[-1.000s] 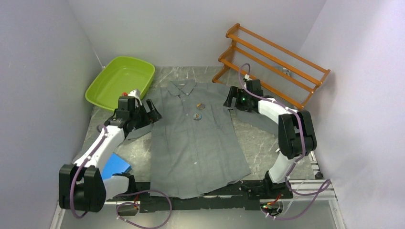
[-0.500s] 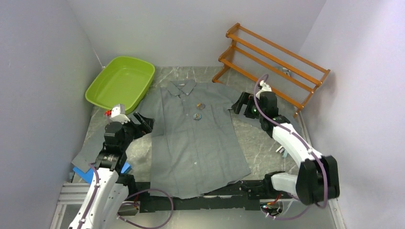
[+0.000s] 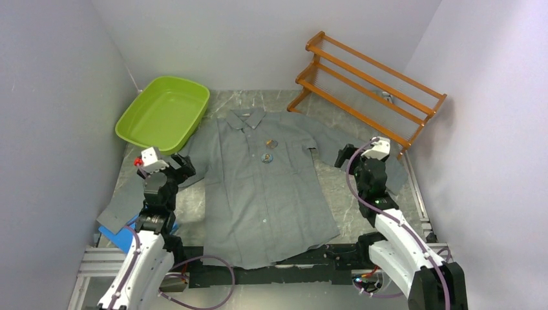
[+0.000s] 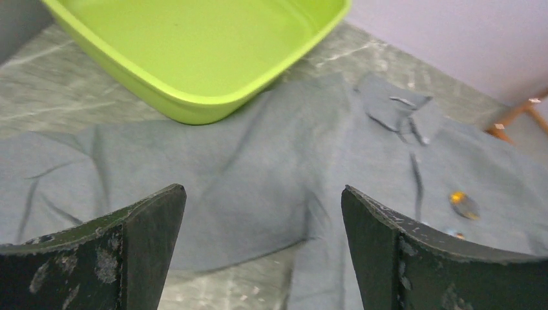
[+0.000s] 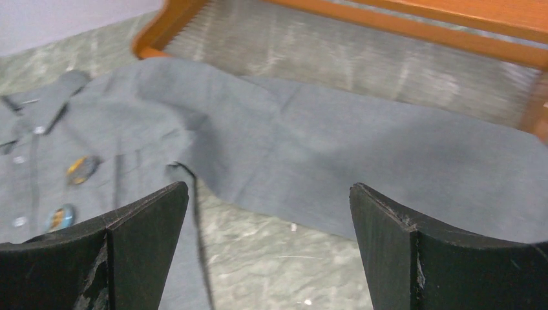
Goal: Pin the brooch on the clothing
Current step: Reset both arms
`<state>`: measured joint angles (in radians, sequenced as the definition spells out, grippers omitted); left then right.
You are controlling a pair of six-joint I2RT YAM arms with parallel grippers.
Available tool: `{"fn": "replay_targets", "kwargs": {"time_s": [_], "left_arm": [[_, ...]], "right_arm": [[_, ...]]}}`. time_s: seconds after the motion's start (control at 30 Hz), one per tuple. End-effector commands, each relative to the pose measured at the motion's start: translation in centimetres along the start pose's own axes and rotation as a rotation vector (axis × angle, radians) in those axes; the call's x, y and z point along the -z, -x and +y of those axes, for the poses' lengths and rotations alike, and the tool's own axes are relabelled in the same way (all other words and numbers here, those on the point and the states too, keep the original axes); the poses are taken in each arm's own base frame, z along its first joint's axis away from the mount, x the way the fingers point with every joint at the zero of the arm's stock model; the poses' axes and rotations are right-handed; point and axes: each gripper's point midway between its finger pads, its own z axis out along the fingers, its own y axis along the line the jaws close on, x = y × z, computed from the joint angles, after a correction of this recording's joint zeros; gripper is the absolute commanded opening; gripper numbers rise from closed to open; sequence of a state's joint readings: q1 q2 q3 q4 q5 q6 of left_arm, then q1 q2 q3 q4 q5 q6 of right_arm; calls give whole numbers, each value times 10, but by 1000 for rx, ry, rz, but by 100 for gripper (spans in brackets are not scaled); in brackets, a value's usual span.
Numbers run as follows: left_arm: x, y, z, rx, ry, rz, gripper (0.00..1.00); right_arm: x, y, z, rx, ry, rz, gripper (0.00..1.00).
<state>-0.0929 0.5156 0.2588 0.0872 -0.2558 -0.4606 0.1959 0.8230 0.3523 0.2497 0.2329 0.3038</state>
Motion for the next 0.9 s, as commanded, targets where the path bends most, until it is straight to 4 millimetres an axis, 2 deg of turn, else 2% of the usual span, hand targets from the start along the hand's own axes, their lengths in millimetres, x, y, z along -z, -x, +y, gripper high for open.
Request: {"fn": "replay_targets", "kwargs": {"time_s": [0.0,0.03,0.1,0.17,0.3,0.4,0.63,0.73,0.8,0.87], "left_arm": [[-15,19,22,-148,110,-115,96],[-18,14,27,-162,132,-100,96],[-24,4,36,-180,174,-76,96],[-30,-6,41,-203,184,-66,96],[-40,-24,47,-262,167,-82,96],[-50,-27,50,-297,179,-96,96],[-84,-30,29,-396,85,-94,96],[-99,-40,29,-470,73,-71,96],[-107,-46,32,-482,77,-79,96],[-113,-61,31,-502,36,-43,96]], "right_arm": [[4,28,-32,49,-146,-203,100],[6,33,-32,39,-139,-243,100],[8,21,-35,71,-119,-278,100],[8,20,-38,68,-124,-315,100],[1,14,-47,124,-175,-293,100],[-1,11,-50,123,-180,-303,100],[-11,5,-57,143,-193,-306,100],[-10,-2,-63,135,-213,-307,100],[-12,0,-64,157,-217,-312,100],[-14,-1,-66,156,-226,-301,100]]}}
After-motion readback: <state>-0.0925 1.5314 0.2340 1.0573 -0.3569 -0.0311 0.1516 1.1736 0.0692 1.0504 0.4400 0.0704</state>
